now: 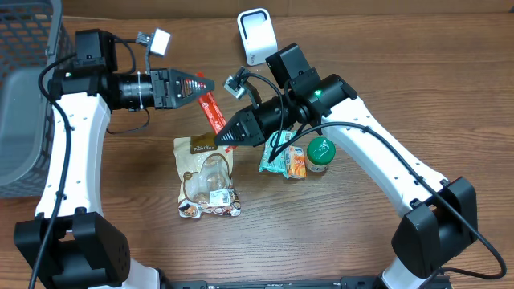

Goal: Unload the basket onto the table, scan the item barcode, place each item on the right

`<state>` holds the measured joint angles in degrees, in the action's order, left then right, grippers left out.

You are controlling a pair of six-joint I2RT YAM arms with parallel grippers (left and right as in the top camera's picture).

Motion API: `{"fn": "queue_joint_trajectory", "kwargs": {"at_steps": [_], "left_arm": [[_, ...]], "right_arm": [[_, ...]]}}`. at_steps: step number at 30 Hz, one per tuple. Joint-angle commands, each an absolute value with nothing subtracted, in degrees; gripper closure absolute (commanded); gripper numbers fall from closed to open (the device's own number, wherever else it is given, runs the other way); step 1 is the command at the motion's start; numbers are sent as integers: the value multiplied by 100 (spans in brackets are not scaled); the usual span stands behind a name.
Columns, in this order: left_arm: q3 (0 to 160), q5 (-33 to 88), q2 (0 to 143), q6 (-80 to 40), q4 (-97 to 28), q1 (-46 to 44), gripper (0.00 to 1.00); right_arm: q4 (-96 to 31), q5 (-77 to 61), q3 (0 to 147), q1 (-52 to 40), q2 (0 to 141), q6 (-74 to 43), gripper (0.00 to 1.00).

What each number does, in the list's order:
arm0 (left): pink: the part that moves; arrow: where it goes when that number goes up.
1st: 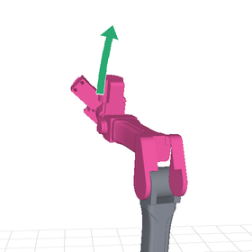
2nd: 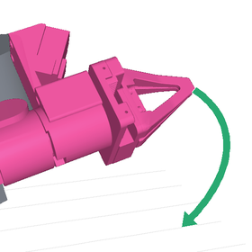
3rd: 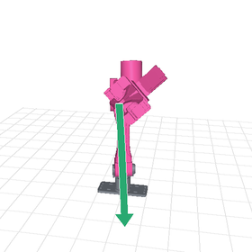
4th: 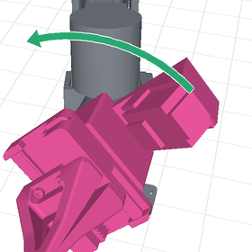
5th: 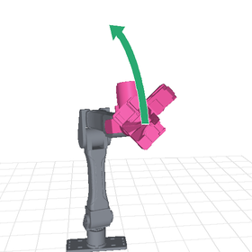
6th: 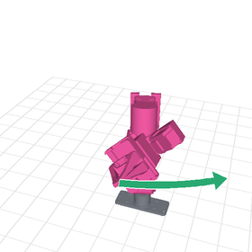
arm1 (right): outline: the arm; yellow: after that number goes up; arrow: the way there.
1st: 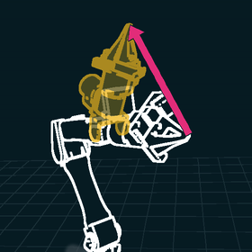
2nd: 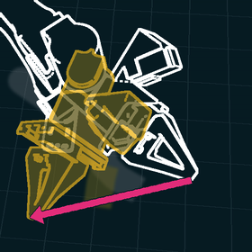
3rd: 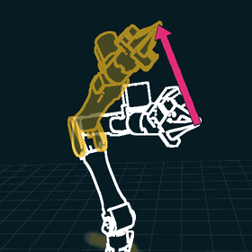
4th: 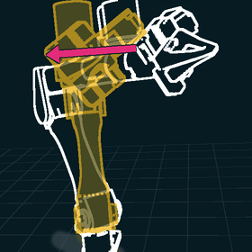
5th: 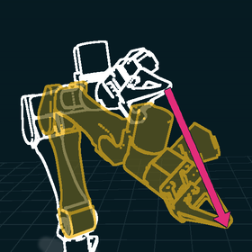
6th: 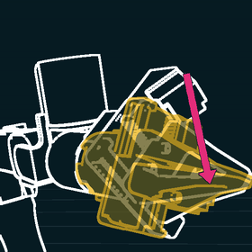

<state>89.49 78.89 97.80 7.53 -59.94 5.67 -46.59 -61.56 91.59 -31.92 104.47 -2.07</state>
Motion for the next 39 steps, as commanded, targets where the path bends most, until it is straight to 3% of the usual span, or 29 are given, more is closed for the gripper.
{"fn": "queue_joint_trajectory", "kwargs": {"at_steps": [1, 8, 10, 12, 13, 15, 23, 39], "left_arm": [[8960, 8040, 9773, 860, -5975, 454, 56], [8962, 8038, 9773, 860, -5968, 432, 70], [8960, 8036, 9773, 860, -5951, 432, 79], [8962, 8036, 9773, 858, -5927, 432, 94], [8962, 8036, 9773, 858, -5927, 438, 96], [8962, 8031, 9773, 836, -5929, 454, 96], [8962, 7247, 9773, -64, -5999, 460, 96], [8962, 7244, 9773, -346, -6189, 460, 96]], "right_arm": [[-4495, -6270, 9190, -3218, 10394, -475, 96], [-4469, -6270, 9190, -3218, 10394, -473, 96], [-4469, -6265, 9190, -3218, 10394, -471, 95], [-4462, -6263, 9190, -3218, 10394, -467, 86], [-4453, -6263, 9190, -3218, 10394, -464, 80], [-4429, -6265, 9190, -3218, 10394, -449, 72], [-4425, -6267, 9190, -3181, 10394, -449, 64], [-5002, -6272, 9190, -2980, 10394, 353, 62]]}}
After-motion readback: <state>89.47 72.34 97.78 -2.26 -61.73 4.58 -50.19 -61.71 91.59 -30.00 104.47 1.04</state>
